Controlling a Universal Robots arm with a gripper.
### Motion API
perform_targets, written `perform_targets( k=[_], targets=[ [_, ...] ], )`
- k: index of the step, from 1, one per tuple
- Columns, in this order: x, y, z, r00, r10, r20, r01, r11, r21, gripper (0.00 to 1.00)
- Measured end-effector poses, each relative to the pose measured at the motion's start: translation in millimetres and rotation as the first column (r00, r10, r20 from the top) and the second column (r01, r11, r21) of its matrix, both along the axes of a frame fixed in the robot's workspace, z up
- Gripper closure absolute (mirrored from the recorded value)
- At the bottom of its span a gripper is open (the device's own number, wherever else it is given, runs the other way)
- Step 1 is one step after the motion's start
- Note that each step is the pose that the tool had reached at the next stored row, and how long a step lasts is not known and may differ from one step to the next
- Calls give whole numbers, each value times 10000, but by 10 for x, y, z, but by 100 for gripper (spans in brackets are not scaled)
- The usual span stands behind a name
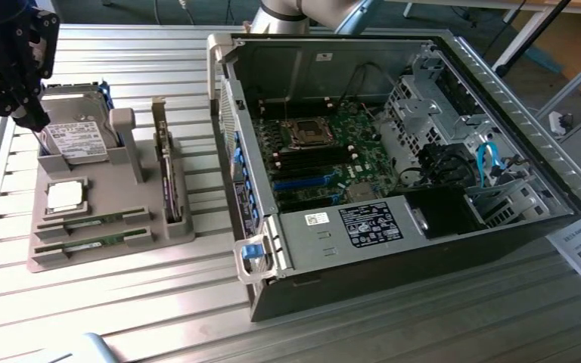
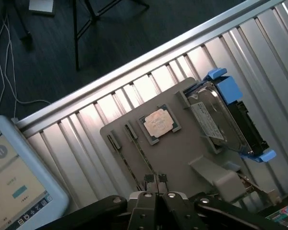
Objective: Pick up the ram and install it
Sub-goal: 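Pick up the ram and move it above insertion slot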
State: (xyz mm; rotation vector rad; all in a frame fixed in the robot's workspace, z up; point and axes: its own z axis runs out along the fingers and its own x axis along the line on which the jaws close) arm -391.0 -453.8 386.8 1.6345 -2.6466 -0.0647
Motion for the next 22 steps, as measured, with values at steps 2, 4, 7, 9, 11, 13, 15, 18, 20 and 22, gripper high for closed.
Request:
perform_targets(
  k=[2, 4, 7, 9, 11, 13, 15, 18, 20, 22],
  targets=[
    [0, 0, 0, 9986, 532, -5, -532, 9986, 0, 90],
    [0, 0, 0, 9968, 801, -8, -801, 9968, 0, 90],
    [0, 0, 0, 9905, 1378, -14, -1378, 9905, 1, 90],
    [0, 0, 0, 9824, 1868, -20, -1868, 9824, 2, 90],
    [0, 0, 0, 9734, 2291, -24, -2291, 9734, 3, 90],
    [0, 0, 0, 9665, 2565, -28, -2565, 9665, 3, 90],
    [0, 0, 0, 9582, 2862, -31, -2862, 9582, 4, 90],
    [0, 0, 0, 9405, 3397, -36, -3397, 9405, 7, 90],
    [0, 0, 0, 9387, 3446, -37, -3446, 9387, 6, 90],
    [0, 0, 0, 9387, 3446, -37, -3446, 9387, 6, 90]
  ],
)
